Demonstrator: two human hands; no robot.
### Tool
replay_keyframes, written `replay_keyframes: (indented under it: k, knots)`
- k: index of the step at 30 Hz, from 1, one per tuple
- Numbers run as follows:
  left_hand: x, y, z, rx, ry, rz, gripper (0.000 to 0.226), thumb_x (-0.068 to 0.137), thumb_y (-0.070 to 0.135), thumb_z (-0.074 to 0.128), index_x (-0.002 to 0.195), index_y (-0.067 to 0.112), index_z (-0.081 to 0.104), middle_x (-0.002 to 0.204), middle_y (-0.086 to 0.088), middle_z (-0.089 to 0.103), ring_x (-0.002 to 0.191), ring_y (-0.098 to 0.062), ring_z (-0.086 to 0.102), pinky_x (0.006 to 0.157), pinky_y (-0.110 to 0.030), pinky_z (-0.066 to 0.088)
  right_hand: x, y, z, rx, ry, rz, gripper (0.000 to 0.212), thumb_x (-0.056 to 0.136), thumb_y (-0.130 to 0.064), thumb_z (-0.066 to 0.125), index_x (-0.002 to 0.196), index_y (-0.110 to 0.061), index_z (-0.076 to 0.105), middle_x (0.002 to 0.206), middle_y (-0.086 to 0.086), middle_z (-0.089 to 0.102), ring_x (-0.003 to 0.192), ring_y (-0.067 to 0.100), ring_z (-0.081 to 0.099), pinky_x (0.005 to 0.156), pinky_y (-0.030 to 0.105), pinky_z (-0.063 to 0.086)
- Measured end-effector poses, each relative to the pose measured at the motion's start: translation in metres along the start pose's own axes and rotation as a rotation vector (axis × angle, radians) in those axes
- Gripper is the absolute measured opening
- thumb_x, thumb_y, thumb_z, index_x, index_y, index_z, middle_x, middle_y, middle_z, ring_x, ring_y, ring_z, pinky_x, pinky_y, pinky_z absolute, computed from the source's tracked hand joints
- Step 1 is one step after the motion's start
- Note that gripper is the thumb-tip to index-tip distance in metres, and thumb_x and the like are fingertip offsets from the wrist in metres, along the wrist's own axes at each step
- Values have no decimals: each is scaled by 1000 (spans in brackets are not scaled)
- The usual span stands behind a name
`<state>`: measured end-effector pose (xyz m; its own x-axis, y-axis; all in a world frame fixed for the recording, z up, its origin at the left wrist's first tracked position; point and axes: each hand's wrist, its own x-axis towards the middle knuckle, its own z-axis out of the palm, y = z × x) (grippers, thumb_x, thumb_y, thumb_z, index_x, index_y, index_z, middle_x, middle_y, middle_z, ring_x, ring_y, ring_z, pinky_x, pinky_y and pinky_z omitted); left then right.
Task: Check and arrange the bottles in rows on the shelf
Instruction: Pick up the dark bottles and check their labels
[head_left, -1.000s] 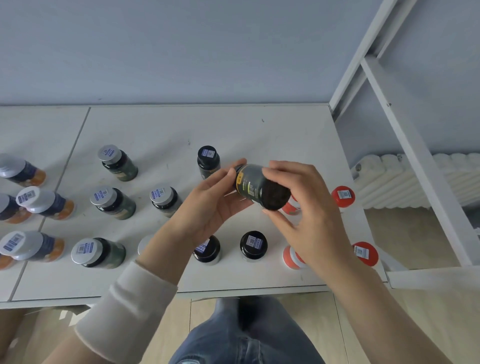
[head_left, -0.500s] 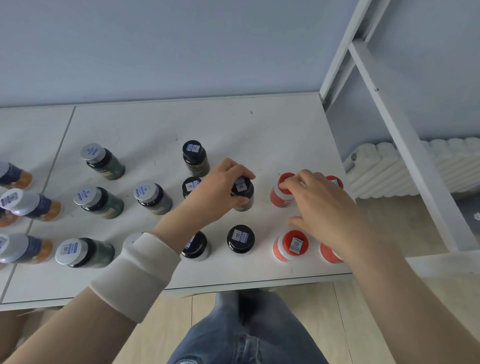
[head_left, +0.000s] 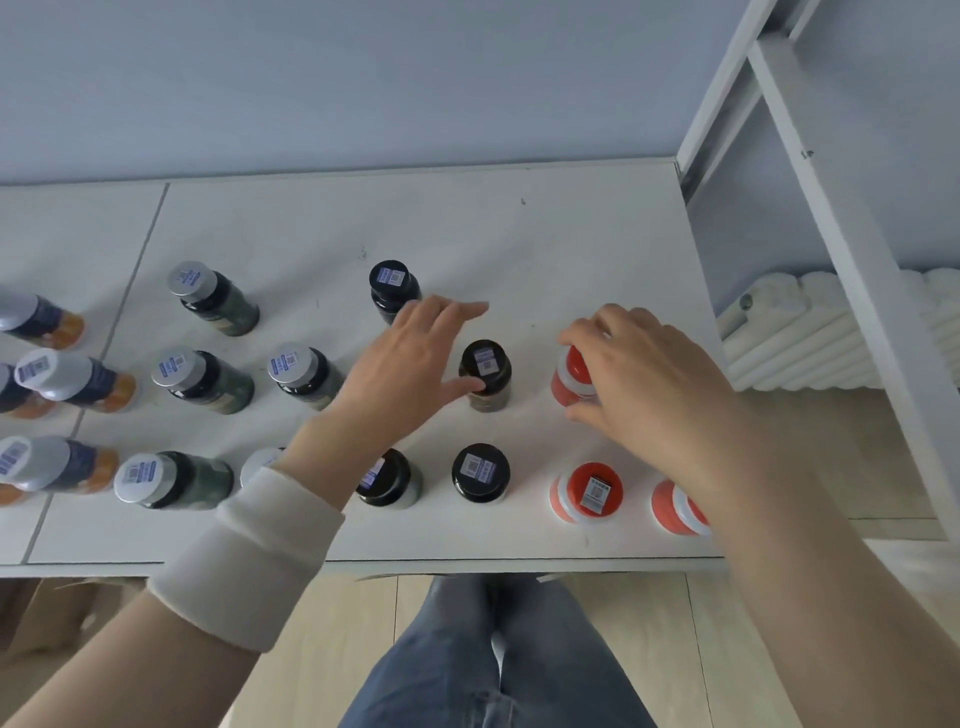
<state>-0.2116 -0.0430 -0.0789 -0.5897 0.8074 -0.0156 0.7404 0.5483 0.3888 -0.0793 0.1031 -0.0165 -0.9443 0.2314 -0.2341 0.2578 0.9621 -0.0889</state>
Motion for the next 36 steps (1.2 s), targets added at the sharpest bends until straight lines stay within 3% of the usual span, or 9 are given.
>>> replay_keyframes:
  k: [8, 12, 15, 18, 23, 27, 30, 33, 36]
  knots:
    - [-20, -45, -14, 114, -26, -214, 43, 87, 35, 59, 126, 20, 48, 124, -5, 48, 117, -24, 44, 87, -35, 42, 12, -33, 0, 70, 37, -26, 53, 86, -42, 58, 129, -16, 40, 126, 5, 47, 114, 23, 47, 93, 34, 44]
    - [-37, -58, -36, -360, 199, -242, 26, 83, 19, 66, 108, 20, 59, 107, -1, 59, 93, -14, 56, 79, -28, 47, 15, -55, 13, 502, 83, 73, 59, 85, -44, 57, 135, -24, 35, 134, -2, 44, 114, 14, 51, 93, 33, 47]
    - [-58, -63, -60, -926, 151, -224, 22, 80, 20, 66, 100, 26, 60, 99, 7, 69, 95, -12, 64, 79, -28, 54, 19, -85, 22, 1088, 52, 160, 59, 86, -40, 53, 138, -28, 29, 133, -3, 45, 96, 8, 62, 84, 30, 54]
    - [-73, -66, -69, -1192, 93, -117, 24, 79, 22, 61, 103, 25, 60, 99, 10, 70, 92, -10, 64, 78, -21, 51, 16, -110, 26, 1470, 65, 31, 33, 88, -23, 55, 117, -29, 41, 116, 5, 55, 78, 11, 68, 63, 25, 57]
    - [-82, -72, -74, -1276, 55, -98, 18, 83, 22, 53, 101, 21, 57, 89, 10, 69, 79, -7, 64, 70, -18, 51, 4, -128, 38, 1436, 296, -110, 53, 74, -2, 65, 111, -33, 44, 115, 3, 50, 103, 7, 58, 82, 20, 51]
    - [-86, -78, -76, -1245, 63, 76, 26, 83, 19, 60, 108, 23, 59, 118, 2, 65, 111, -19, 60, 82, -37, 49, -4, -131, 36, 1599, 240, -15, 44, 79, -16, 69, 113, -27, 43, 110, 2, 57, 93, 10, 67, 72, 19, 55]
    - [-88, -77, -74, -1246, 20, 90, 29, 81, 26, 59, 110, 28, 59, 122, 1, 62, 113, -20, 59, 88, -36, 51, -7, -132, 34, 1498, 303, -67, 42, 73, -12, 73, 106, -26, 50, 109, -7, 59, 104, 4, 60, 84, 16, 50]
    - [-87, -72, -72, -1238, 54, -10, 14, 80, 30, 61, 93, 29, 66, 103, 6, 71, 93, -13, 65, 77, -35, 53, -10, -131, 36, 1545, 336, -63, 50, 71, -11, 69, 114, -26, 48, 122, -3, 55, 113, 8, 56, 93, 22, 48]
    - [-83, -71, -71, -1251, 127, 23, 15, 78, 29, 61, 93, 28, 66, 104, 7, 71, 100, -13, 65, 81, -29, 52, -10, -129, 37, 1679, 285, 21, 52, 73, -7, 66, 117, -24, 45, 119, 8, 58, 104, 14, 64, 92, 34, 53]
